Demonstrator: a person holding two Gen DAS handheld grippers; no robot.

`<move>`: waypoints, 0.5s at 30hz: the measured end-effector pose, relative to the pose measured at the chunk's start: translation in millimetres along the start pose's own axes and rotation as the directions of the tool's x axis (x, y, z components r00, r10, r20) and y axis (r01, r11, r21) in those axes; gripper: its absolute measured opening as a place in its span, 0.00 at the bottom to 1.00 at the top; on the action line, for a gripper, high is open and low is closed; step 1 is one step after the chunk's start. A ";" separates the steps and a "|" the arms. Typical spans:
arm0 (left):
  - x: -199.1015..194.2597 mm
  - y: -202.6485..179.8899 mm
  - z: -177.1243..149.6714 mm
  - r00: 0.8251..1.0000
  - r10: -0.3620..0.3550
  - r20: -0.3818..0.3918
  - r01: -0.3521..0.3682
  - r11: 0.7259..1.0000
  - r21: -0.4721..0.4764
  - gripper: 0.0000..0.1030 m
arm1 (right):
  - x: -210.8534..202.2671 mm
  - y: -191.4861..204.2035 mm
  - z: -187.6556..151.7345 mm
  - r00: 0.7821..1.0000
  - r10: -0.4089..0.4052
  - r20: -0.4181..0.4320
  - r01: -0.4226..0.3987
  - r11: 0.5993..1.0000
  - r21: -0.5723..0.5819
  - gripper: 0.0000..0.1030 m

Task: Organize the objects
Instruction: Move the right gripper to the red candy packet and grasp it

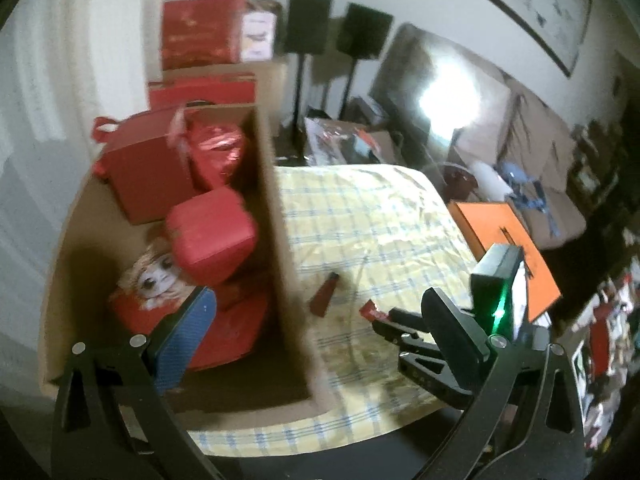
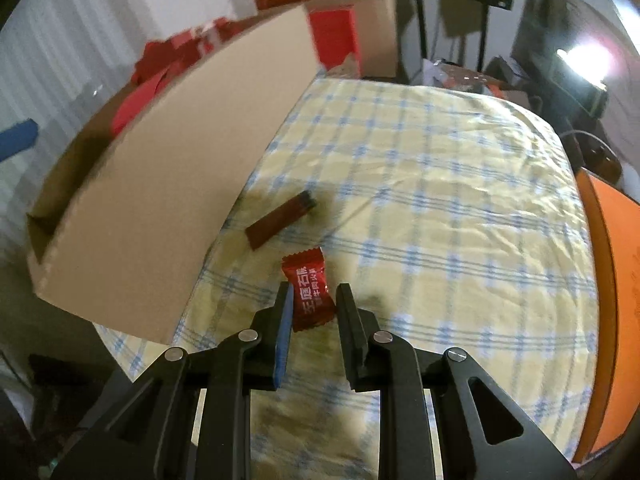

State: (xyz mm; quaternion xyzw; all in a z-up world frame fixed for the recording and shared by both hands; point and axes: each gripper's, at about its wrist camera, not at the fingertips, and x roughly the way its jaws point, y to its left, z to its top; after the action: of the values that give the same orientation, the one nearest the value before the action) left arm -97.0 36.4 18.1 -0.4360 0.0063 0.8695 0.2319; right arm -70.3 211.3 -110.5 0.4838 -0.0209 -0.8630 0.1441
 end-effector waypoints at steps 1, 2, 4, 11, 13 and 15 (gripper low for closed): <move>3.6 -4.0 2.4 1.000 -0.008 -0.015 0.008 1.000 0.008 0.99 | -2.9 -3.1 0.7 1.000 -0.003 0.005 0.003 1.000 0.008 0.20; 9.7 -8.9 6.2 0.999 -0.023 -0.041 0.024 0.999 0.021 0.99 | -9.2 -7.5 0.6 1.000 -0.006 0.013 0.006 1.000 0.019 0.20; 17.7 -15.5 11.4 0.996 -0.043 -0.076 0.046 0.998 0.037 0.98 | -18.7 -14.8 0.2 1.000 -0.009 0.024 0.009 0.999 0.038 0.20; 49.0 -48.0 26.2 0.984 -0.007 -0.177 0.036 0.986 0.163 0.93 | -48.8 -41.6 -2.7 0.998 -0.012 0.058 0.006 0.994 0.109 0.20; 59.9 -56.3 30.6 0.978 0.016 -0.210 0.028 0.979 0.202 0.90 | -56.3 -48.5 -2.9 0.998 -0.011 0.069 0.003 0.992 0.126 0.20; 73.0 -60.7 34.8 0.967 0.024 -0.252 0.036 0.973 0.228 0.85 | -63.7 -55.3 -3.7 0.997 -0.010 0.081 -0.002 0.989 0.145 0.20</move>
State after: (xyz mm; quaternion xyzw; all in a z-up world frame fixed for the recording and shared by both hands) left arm -135.9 127.0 -4.2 -0.5134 0.1353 0.7995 0.2809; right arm -48.6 281.7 -69.3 0.4574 -0.0885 -0.8785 0.1056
